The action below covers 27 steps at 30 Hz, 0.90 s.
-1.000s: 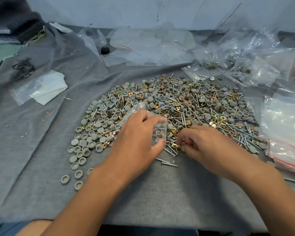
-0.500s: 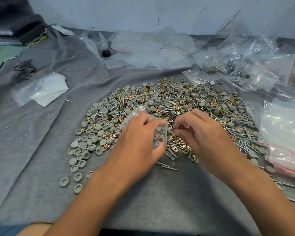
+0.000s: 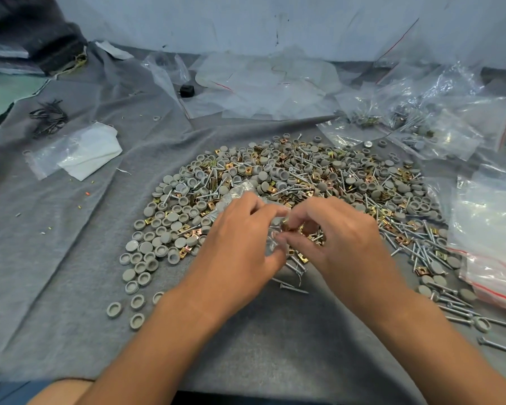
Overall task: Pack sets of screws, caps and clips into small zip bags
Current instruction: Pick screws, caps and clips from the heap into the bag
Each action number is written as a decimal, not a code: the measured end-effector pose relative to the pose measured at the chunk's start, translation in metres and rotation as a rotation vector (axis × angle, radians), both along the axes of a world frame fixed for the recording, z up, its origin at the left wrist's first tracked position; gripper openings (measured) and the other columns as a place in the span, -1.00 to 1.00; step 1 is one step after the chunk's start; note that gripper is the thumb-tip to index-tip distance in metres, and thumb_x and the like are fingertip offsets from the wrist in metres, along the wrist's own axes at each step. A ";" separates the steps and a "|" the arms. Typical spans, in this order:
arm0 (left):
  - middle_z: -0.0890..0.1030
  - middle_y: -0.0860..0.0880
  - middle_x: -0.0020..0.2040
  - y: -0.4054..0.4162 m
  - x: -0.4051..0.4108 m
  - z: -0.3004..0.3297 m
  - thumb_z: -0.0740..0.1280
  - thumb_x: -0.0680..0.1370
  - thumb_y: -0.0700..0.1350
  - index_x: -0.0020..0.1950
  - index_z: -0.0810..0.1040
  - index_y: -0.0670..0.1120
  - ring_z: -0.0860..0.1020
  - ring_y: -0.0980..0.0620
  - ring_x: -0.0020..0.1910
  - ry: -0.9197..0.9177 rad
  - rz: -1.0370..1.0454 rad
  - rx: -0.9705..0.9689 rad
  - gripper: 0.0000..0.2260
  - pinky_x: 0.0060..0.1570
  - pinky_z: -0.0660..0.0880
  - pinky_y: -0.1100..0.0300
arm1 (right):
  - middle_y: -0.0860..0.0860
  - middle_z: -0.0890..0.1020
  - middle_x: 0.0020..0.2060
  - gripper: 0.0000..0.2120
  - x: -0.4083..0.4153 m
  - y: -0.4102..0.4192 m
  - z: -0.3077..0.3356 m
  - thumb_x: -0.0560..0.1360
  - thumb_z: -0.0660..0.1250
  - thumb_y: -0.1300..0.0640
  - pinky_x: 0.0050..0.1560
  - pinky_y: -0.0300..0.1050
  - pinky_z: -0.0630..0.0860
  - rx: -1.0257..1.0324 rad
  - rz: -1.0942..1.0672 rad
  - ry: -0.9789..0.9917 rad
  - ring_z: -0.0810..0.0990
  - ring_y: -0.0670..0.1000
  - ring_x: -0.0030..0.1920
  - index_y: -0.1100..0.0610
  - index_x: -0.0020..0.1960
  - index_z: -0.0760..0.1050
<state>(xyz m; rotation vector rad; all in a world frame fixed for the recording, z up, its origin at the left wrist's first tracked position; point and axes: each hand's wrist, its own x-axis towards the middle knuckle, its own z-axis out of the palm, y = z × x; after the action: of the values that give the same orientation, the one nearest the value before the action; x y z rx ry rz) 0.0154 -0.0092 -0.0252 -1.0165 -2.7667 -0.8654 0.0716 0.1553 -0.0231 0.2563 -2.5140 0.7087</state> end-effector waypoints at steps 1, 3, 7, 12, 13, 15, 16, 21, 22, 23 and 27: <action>0.33 0.19 0.01 0.000 0.000 0.000 0.42 0.55 0.08 0.34 0.50 0.15 0.36 0.20 0.04 0.004 -0.002 -0.005 -0.64 0.02 0.37 0.29 | -0.06 0.62 -0.16 -0.85 -0.001 -0.002 -0.001 0.46 0.50 0.09 -0.15 -0.07 0.58 0.006 0.013 0.006 0.57 -0.06 -0.17 0.13 -0.05 0.60; 0.35 0.19 0.01 0.001 -0.001 -0.001 0.43 0.54 0.07 0.32 0.51 0.15 0.37 0.20 0.03 0.006 -0.002 -0.011 -0.65 0.03 0.39 0.30 | -0.06 0.67 -0.10 -0.86 -0.002 -0.004 -0.003 0.47 0.51 0.12 -0.05 -0.13 0.60 -0.001 0.047 -0.003 0.61 -0.08 -0.11 0.12 0.00 0.65; 0.35 0.24 0.02 0.001 0.000 -0.003 0.44 0.54 0.06 0.41 0.46 0.16 0.37 0.25 0.04 0.005 0.014 0.014 -0.56 0.08 0.38 0.35 | -0.27 0.58 -0.15 -0.90 -0.003 0.019 0.003 0.49 0.43 0.02 -0.08 -0.47 0.41 -0.048 -0.026 -0.090 0.53 -0.29 -0.15 -0.05 0.00 0.61; 0.33 0.28 0.02 0.000 0.000 -0.003 0.43 0.54 0.07 0.42 0.43 0.19 0.36 0.30 0.05 -0.003 0.011 0.021 -0.54 0.14 0.43 0.31 | -0.30 0.51 -0.08 -0.78 0.000 0.038 -0.004 0.47 0.43 -0.21 -0.03 -0.13 0.58 0.300 -0.035 -0.595 0.49 -0.24 -0.06 -0.25 0.09 0.51; 0.33 0.28 0.02 0.000 0.000 -0.003 0.43 0.54 0.07 0.42 0.43 0.19 0.36 0.30 0.05 -0.001 0.011 0.022 -0.54 0.13 0.42 0.32 | -0.29 0.49 -0.05 -0.75 0.001 0.037 -0.005 0.47 0.41 -0.24 -0.03 -0.10 0.58 0.320 -0.028 -0.611 0.49 -0.21 -0.02 -0.26 0.12 0.51; 0.35 0.28 0.02 0.000 0.000 -0.003 0.43 0.54 0.07 0.43 0.43 0.20 0.38 0.29 0.05 -0.008 0.013 0.021 -0.53 0.15 0.45 0.30 | -0.28 0.47 0.00 -0.72 0.002 0.034 -0.004 0.49 0.40 -0.24 -0.02 -0.10 0.56 0.356 -0.013 -0.581 0.48 -0.16 0.05 -0.26 0.18 0.52; 0.35 0.28 0.02 0.000 0.000 -0.003 0.42 0.53 0.07 0.43 0.43 0.20 0.38 0.28 0.06 -0.012 0.012 0.022 -0.53 0.17 0.46 0.29 | -0.27 0.47 0.01 -0.70 0.002 0.033 -0.003 0.49 0.40 -0.22 -0.01 -0.10 0.55 0.377 0.001 -0.572 0.48 -0.15 0.08 -0.27 0.21 0.51; 0.35 0.27 0.01 0.000 -0.001 -0.003 0.43 0.53 0.08 0.43 0.43 0.20 0.39 0.28 0.05 -0.014 0.010 0.023 -0.53 0.16 0.44 0.30 | -0.24 0.46 0.06 -0.77 0.000 0.033 -0.005 0.57 0.32 -0.15 0.04 -0.10 0.55 0.400 0.034 -0.565 0.47 -0.13 0.11 -0.23 0.22 0.50; 0.35 0.27 0.01 0.000 0.000 -0.003 0.43 0.53 0.08 0.43 0.43 0.20 0.39 0.28 0.05 -0.014 0.011 0.023 -0.53 0.16 0.44 0.29 | -0.23 0.47 0.04 -0.82 0.000 0.034 -0.005 0.59 0.29 -0.13 0.02 -0.10 0.55 0.387 0.037 -0.557 0.48 -0.13 0.10 -0.21 0.19 0.52; 0.34 0.28 0.01 0.000 -0.001 -0.003 0.43 0.53 0.09 0.43 0.43 0.21 0.39 0.30 0.04 -0.014 0.010 0.023 -0.53 0.15 0.43 0.30 | -0.24 0.48 0.02 -0.85 -0.001 0.037 -0.005 0.61 0.26 -0.11 0.01 -0.11 0.55 0.358 0.035 -0.551 0.50 -0.13 0.07 -0.20 0.14 0.53; 0.33 0.30 0.00 0.000 -0.002 -0.003 0.40 0.53 0.11 0.44 0.41 0.22 0.37 0.32 0.04 -0.014 0.011 0.019 -0.52 0.15 0.45 0.29 | -0.28 0.50 -0.04 -0.91 0.001 0.052 -0.001 0.62 0.23 -0.07 0.02 -0.21 0.50 0.309 0.013 -0.535 0.52 -0.17 0.03 -0.17 0.07 0.51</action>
<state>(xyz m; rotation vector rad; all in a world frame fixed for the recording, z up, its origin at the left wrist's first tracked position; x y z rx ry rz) 0.0135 -0.0094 -0.0286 -0.9954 -2.7670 -0.8995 0.0724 0.2068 -0.0238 0.2089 -3.1378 0.4270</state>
